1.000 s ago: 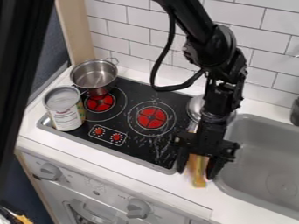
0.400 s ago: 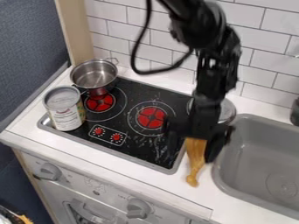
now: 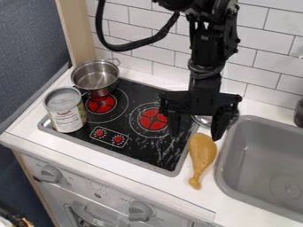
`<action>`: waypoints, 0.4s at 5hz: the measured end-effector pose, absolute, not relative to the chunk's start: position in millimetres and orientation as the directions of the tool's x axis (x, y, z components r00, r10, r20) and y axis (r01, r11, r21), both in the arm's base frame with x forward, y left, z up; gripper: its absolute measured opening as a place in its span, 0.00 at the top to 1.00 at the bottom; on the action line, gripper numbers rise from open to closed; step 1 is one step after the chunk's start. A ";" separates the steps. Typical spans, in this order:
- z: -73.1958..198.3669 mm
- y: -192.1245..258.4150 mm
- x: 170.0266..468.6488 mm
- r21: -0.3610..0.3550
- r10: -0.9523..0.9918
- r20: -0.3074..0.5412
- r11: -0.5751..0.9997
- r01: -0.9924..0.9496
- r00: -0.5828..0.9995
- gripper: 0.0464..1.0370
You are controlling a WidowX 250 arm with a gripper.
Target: Put the drumstick between the stove and the sink
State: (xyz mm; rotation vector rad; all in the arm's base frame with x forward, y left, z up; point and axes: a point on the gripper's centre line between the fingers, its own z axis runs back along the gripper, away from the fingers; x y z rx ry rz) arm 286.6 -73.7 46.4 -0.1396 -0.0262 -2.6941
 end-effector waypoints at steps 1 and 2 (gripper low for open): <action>46.1 -73.6 286.1 -0.007 -0.427 0.102 -0.904 0.428 -0.899 0.04; 46.1 -73.1 286.2 -0.007 -0.428 0.102 -0.903 0.429 -0.898 0.04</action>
